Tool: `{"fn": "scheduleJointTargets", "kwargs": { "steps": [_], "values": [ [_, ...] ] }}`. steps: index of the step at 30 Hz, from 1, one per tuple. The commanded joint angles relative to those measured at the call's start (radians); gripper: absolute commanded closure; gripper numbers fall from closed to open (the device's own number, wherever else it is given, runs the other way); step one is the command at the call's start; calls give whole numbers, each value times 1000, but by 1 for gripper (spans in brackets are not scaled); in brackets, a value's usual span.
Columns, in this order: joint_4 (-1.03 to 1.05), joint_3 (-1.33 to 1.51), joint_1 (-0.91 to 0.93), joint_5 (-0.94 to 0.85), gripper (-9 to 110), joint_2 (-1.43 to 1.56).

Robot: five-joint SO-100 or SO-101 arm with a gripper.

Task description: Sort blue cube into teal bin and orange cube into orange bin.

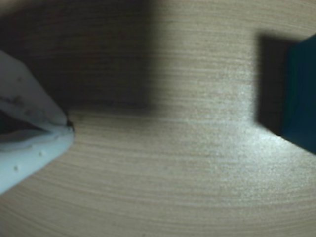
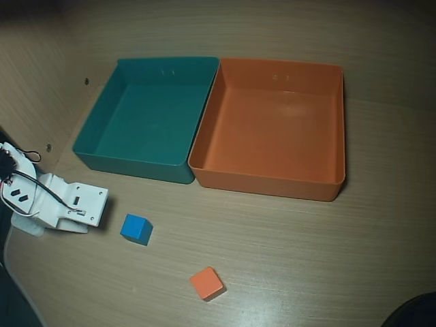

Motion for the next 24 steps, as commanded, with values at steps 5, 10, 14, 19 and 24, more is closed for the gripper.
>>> {"fn": "scheduleJointTargets", "kwargs": {
  "steps": [5,10,14,19,24],
  "values": [
    [2,61,5,5,107,3],
    [2,61,5,5,107,3],
    [2,61,5,5,107,3],
    [2,49,-2,-3,107,2],
    [-12,-6,3,-11,105,-29]
  ]
}}
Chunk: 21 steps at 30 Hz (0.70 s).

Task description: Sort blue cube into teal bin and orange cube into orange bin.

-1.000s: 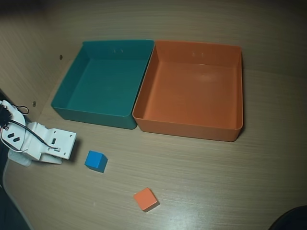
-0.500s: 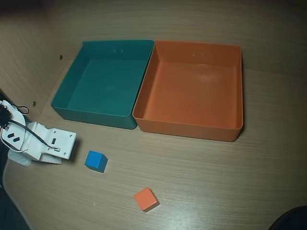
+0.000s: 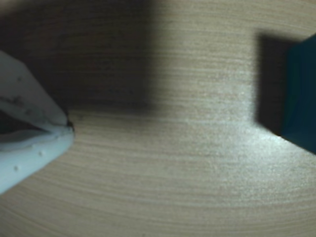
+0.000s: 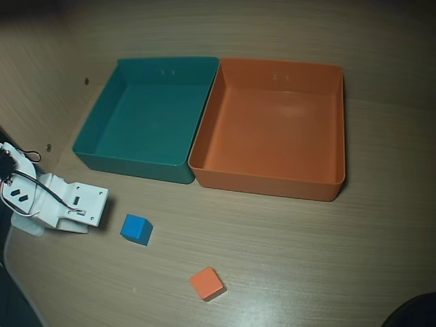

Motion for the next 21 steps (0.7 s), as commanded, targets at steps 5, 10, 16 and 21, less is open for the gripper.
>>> {"fn": "scheduleJointTargets", "kwargs": {
  "steps": [5,10,16,21],
  "values": [
    [-6,-153,3,-12,90,-141],
    [-8,-364,-5,-12,76,-362],
    [-8,-696,-9,-12,71,-713],
    [-8,-982,-9,-12,71,-1026]
  ]
}}
